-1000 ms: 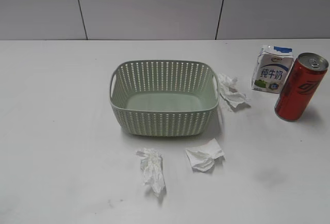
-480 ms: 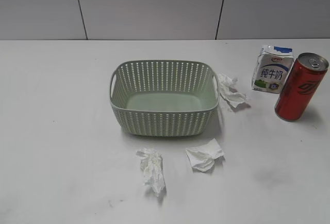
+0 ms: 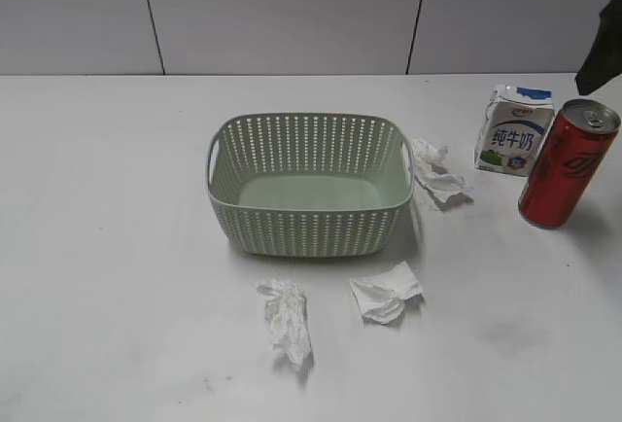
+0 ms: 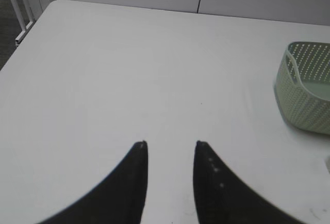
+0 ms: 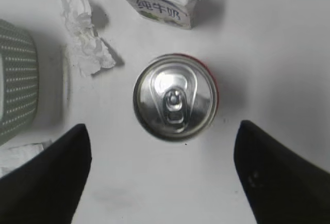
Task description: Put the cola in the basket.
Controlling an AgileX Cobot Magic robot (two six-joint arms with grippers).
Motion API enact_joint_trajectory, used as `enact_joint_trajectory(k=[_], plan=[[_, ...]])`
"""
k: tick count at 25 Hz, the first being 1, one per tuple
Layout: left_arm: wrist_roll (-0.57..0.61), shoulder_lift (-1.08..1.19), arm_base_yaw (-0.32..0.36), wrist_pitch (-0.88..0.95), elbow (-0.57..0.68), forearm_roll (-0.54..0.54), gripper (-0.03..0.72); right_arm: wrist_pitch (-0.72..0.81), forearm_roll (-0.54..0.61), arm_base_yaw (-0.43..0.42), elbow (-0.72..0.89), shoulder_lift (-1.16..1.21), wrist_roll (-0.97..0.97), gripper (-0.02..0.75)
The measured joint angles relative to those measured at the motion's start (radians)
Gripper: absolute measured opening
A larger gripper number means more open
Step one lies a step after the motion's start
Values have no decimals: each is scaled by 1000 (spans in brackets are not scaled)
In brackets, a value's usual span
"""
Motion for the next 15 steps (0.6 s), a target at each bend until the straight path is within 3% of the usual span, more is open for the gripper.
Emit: enact_joint_trajectory(k=[6, 15], plan=[[0, 0, 0, 0, 0, 0, 239, 95, -21, 12, -176, 196, -3, 660], [0, 0, 0, 0, 0, 0, 239, 144, -78, 33, -205, 342, 27, 660]])
